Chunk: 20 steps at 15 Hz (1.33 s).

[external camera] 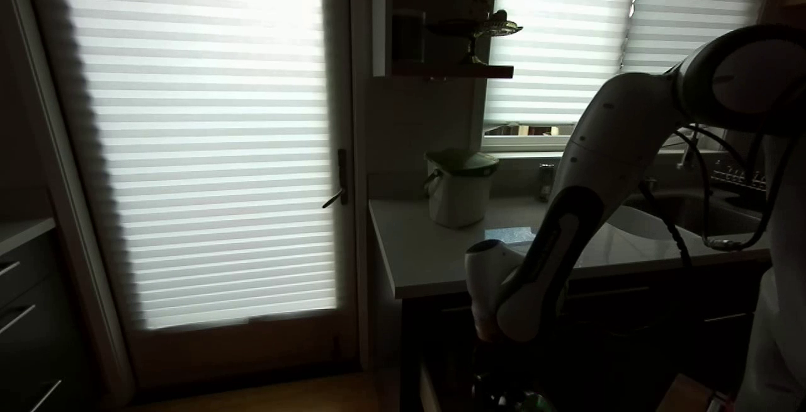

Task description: Remove the silver object from the open drawer

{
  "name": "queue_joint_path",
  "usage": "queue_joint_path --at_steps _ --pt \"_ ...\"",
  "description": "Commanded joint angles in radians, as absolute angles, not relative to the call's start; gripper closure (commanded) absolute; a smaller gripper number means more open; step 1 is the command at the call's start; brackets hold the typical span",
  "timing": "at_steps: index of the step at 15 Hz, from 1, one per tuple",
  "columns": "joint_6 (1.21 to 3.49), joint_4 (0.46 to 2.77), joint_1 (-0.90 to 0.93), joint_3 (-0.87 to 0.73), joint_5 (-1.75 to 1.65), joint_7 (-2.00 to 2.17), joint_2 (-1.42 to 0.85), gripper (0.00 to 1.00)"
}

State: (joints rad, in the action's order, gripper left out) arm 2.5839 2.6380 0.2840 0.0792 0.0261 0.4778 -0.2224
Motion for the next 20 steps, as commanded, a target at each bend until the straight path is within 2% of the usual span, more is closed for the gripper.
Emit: queue_joint_path --at_steps 1,5,6,13,20 --pt "2.611 2.737 0.257 0.129 0.052 0.39 -0.081 0.29" --pt "2.763 2.84 0.247 0.162 0.071 0.342 0.044 0.29" --pt "2.774 2.759 0.245 0.164 0.064 0.341 -0.002 0.29" --pt "3.029 2.78 0.239 0.182 0.1 0.319 0.06 0.29" --pt "3.06 2.743 0.279 0.188 0.156 0.128 0.043 0.29"
